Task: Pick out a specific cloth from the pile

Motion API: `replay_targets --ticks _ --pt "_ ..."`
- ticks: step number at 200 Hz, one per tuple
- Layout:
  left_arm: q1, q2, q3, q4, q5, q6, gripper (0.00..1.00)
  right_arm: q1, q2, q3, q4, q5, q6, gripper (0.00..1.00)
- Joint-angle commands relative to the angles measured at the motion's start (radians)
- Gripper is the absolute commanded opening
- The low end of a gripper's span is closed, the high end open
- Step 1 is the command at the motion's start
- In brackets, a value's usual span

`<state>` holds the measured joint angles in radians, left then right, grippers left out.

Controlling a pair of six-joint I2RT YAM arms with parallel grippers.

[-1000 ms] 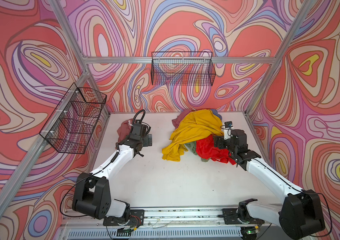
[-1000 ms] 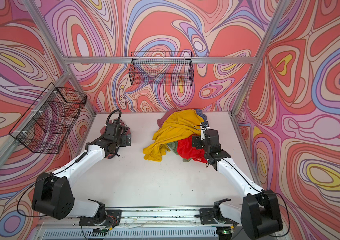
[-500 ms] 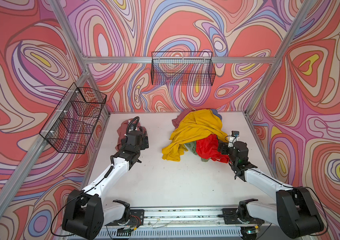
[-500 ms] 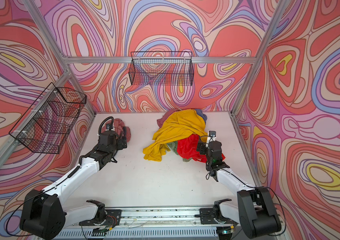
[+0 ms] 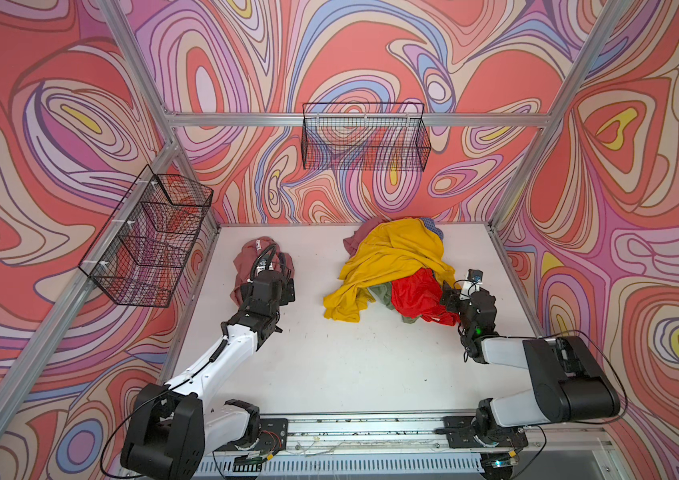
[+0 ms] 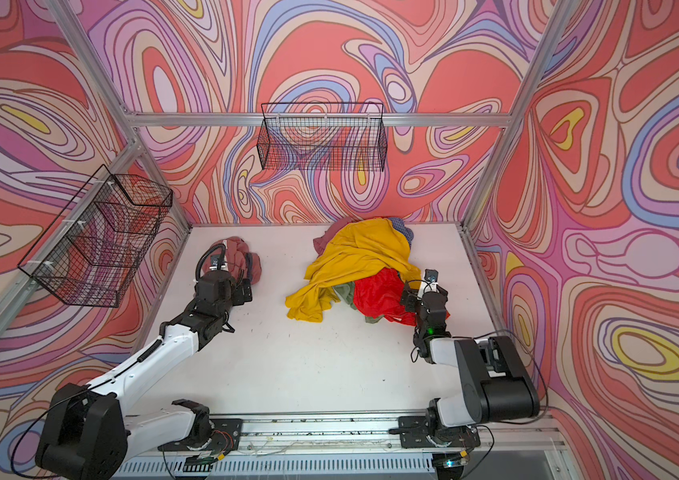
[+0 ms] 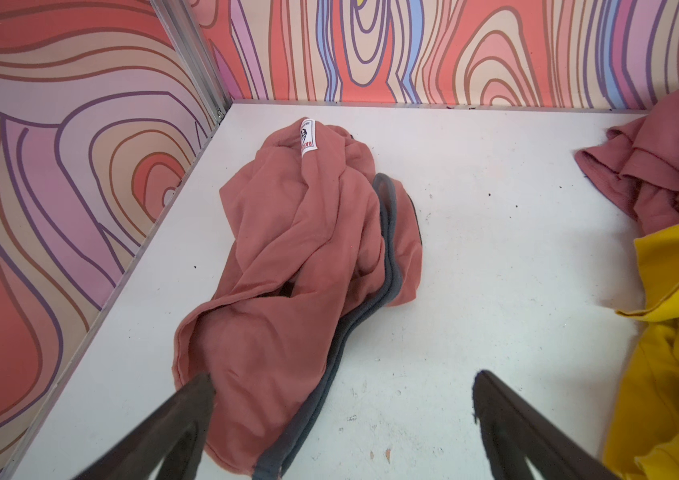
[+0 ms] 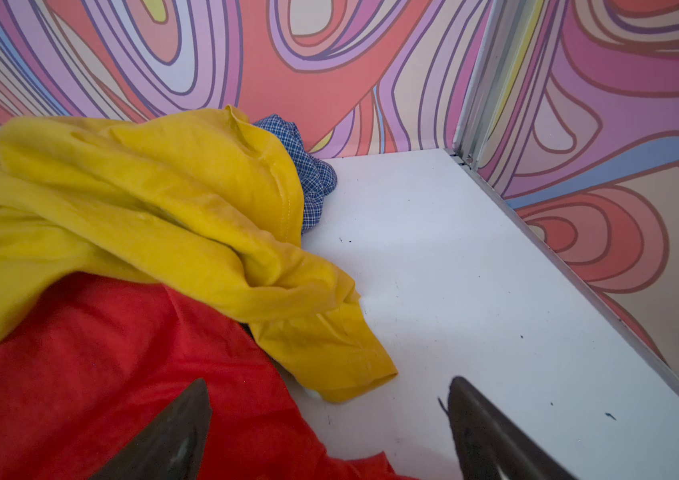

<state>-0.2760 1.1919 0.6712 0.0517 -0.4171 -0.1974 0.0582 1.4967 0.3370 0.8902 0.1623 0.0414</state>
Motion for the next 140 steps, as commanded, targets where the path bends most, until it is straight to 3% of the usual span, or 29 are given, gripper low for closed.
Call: replay_targets --ticks 1,52,96,122,140 --pt "-0.003 -0.024 -0.028 0.064 -0.043 0.029 1.00 -0.010 0.077 0.027 0.132 -0.028 -0.039 0.92" --pt "-0.003 -0.024 -0.104 0.215 -0.103 0.103 1.00 -0.011 0.228 0.049 0.239 -0.081 -0.062 0.94" --pt "0.014 0.093 -0.186 0.457 -0.127 0.213 1.00 -0.042 0.222 0.129 0.065 -0.122 -0.035 0.98" --pt "0.072 0.192 -0.205 0.573 -0.066 0.238 0.96 -0.055 0.225 0.137 0.053 -0.132 -0.020 0.98" --pt "0.138 0.230 -0.304 0.784 0.036 0.223 0.97 -0.057 0.224 0.139 0.050 -0.132 -0.021 0.98"
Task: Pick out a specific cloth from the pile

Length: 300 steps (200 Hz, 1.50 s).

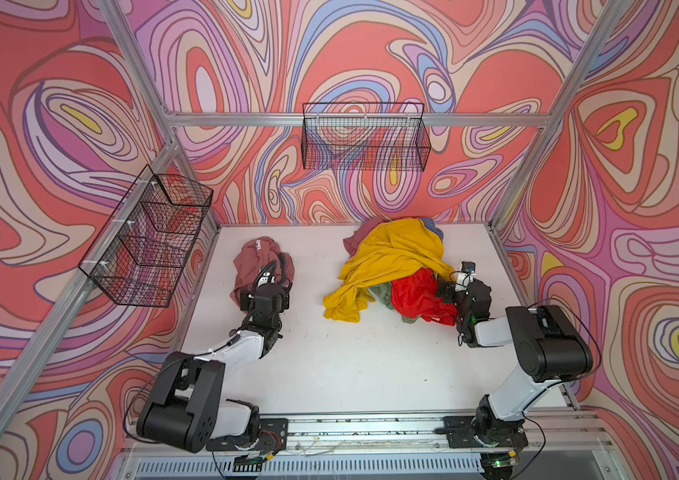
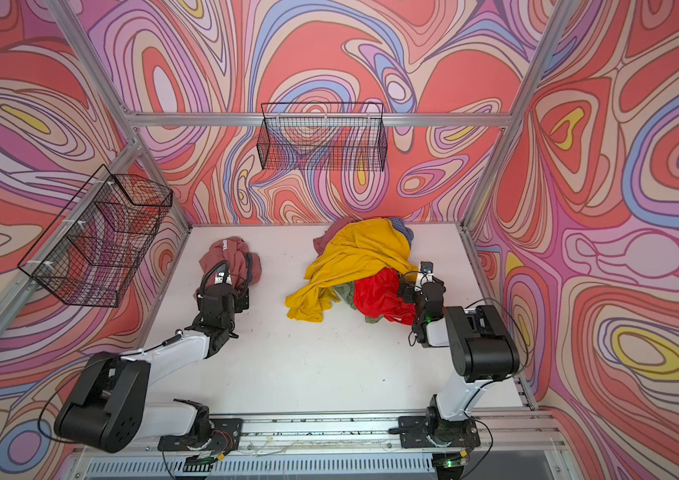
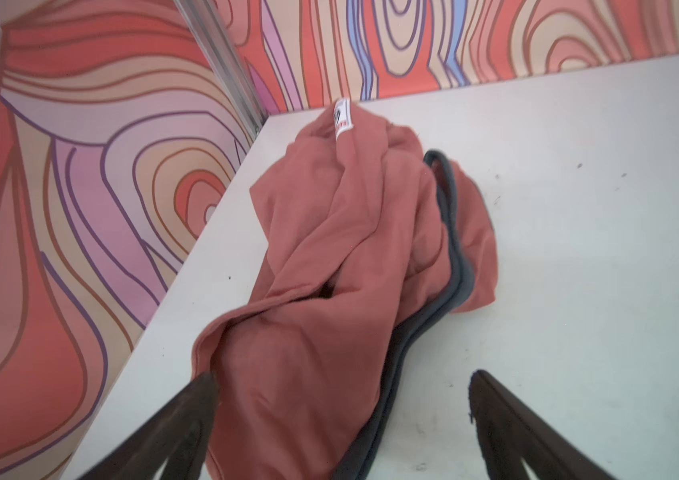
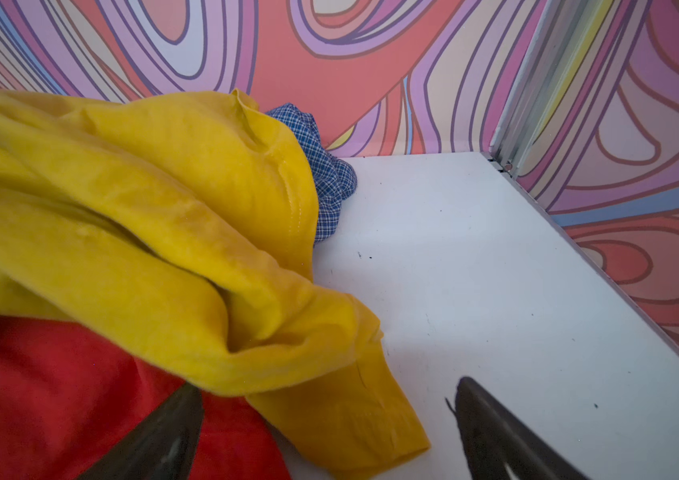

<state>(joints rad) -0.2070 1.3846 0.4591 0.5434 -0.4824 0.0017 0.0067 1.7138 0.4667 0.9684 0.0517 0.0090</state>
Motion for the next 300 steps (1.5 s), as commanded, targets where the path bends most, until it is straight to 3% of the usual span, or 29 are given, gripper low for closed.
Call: replay_targets --ticks 1,22,36,50,54,63,70,76,88,94,103,118,133,150,300 --pt "0.074 0.039 -0.097 0.305 0.107 0.022 0.97 -0.005 0.007 0.009 -0.028 -0.022 0.012 0.98" --pt "0.144 0.083 -0.189 0.498 0.183 -0.043 1.00 -0.007 0.007 0.011 -0.030 -0.025 0.013 0.99" --pt "0.152 0.085 -0.194 0.475 0.263 -0.040 1.00 -0.008 0.007 0.011 -0.030 -0.027 0.013 0.98" --pt "0.154 0.186 -0.168 0.565 0.309 -0.003 1.00 -0.007 0.009 0.011 -0.031 -0.027 0.014 0.98" --pt "0.153 0.187 -0.147 0.534 0.313 -0.002 1.00 -0.007 0.008 0.010 -0.031 -0.028 0.014 0.98" --pt "0.156 0.132 -0.065 0.258 0.332 -0.020 1.00 -0.007 0.008 0.013 -0.031 -0.029 0.014 0.98" --pt "0.169 0.156 -0.075 0.336 0.357 -0.015 1.00 -0.009 0.008 0.012 -0.031 -0.029 0.013 0.98" --pt "0.170 0.178 -0.104 0.429 0.334 -0.016 1.00 -0.009 0.009 0.012 -0.031 -0.029 0.014 0.98" --pt "0.171 0.137 -0.084 0.308 0.260 -0.067 1.00 -0.009 0.009 0.013 -0.031 -0.031 0.014 0.98" --pt "0.170 0.146 -0.090 0.341 0.253 -0.064 1.00 -0.009 0.009 0.013 -0.033 -0.030 0.014 0.98" --pt "0.169 0.172 -0.109 0.424 0.258 -0.045 1.00 -0.009 0.009 0.012 -0.032 -0.032 0.014 0.98" --pt "0.169 0.145 -0.080 0.319 0.290 -0.042 1.00 -0.010 0.009 0.013 -0.032 -0.031 0.016 0.98" --pt "0.167 0.167 -0.102 0.402 0.293 -0.034 1.00 -0.010 0.009 0.014 -0.034 -0.032 0.016 0.98" --pt "0.167 0.149 -0.088 0.342 0.295 -0.043 1.00 -0.010 0.009 0.014 -0.035 -0.034 0.017 0.97" --pt "0.167 0.162 -0.092 0.369 0.297 -0.038 1.00 -0.022 0.011 0.019 -0.043 -0.053 0.025 0.94"
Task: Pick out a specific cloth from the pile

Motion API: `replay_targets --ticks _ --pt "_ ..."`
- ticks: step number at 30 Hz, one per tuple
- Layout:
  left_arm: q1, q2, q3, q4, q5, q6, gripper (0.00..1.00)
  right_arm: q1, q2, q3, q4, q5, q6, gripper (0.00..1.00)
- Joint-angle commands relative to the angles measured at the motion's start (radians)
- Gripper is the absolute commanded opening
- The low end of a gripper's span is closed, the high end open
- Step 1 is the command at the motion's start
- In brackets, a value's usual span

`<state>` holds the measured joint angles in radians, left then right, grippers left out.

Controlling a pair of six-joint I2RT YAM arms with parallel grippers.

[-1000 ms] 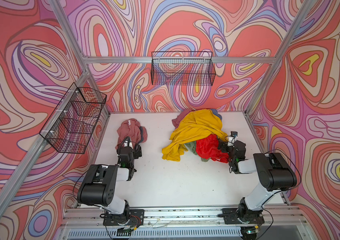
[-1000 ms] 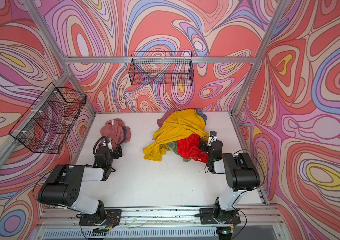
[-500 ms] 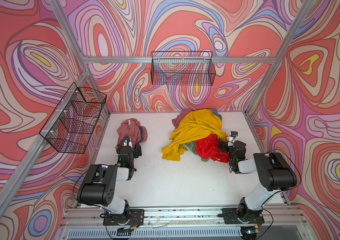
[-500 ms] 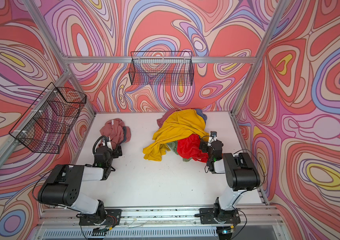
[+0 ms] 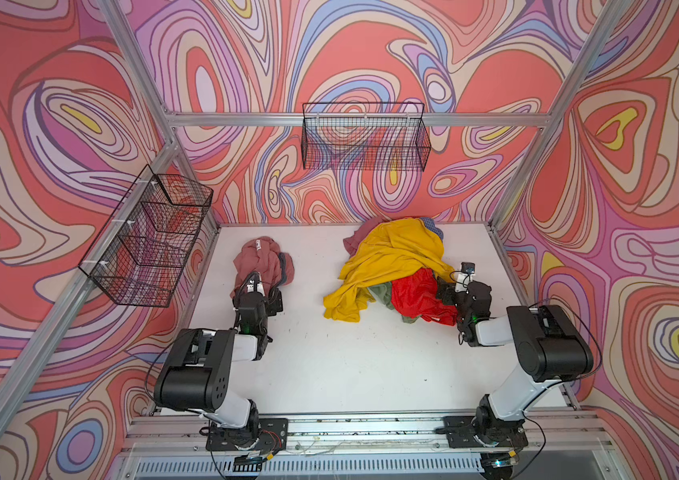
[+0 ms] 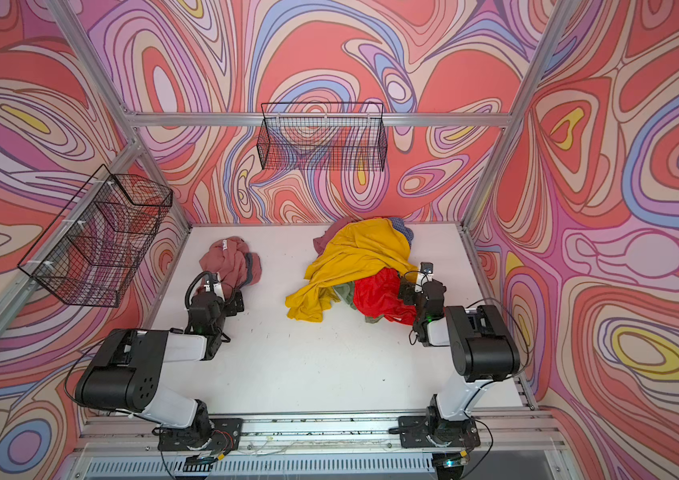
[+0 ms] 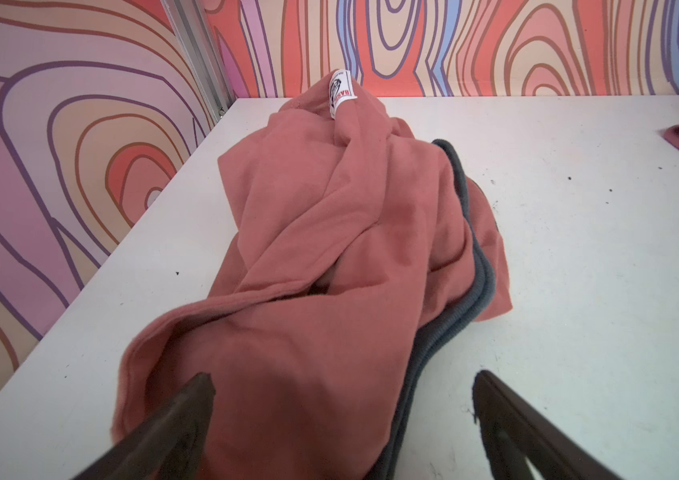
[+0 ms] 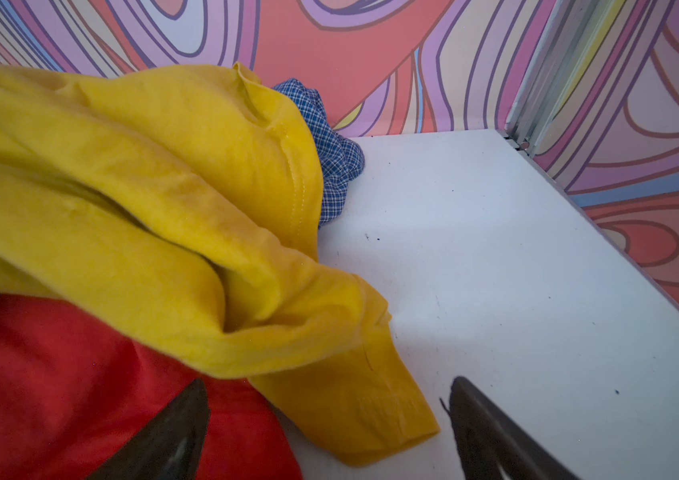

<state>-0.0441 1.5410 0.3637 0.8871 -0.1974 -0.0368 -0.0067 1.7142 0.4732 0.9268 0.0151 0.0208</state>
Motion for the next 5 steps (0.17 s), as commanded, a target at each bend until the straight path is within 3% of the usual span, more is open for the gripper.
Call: replay_targets --ticks 1,5 --pt "0.004 0.005 0.003 0.025 0.012 0.001 1.00 -0.009 0.011 0.012 -0.002 -0.017 0.014 0.94" --pt "0.004 0.004 0.001 0.029 0.010 0.003 1.00 -0.012 0.012 0.012 0.000 -0.020 0.013 0.94"
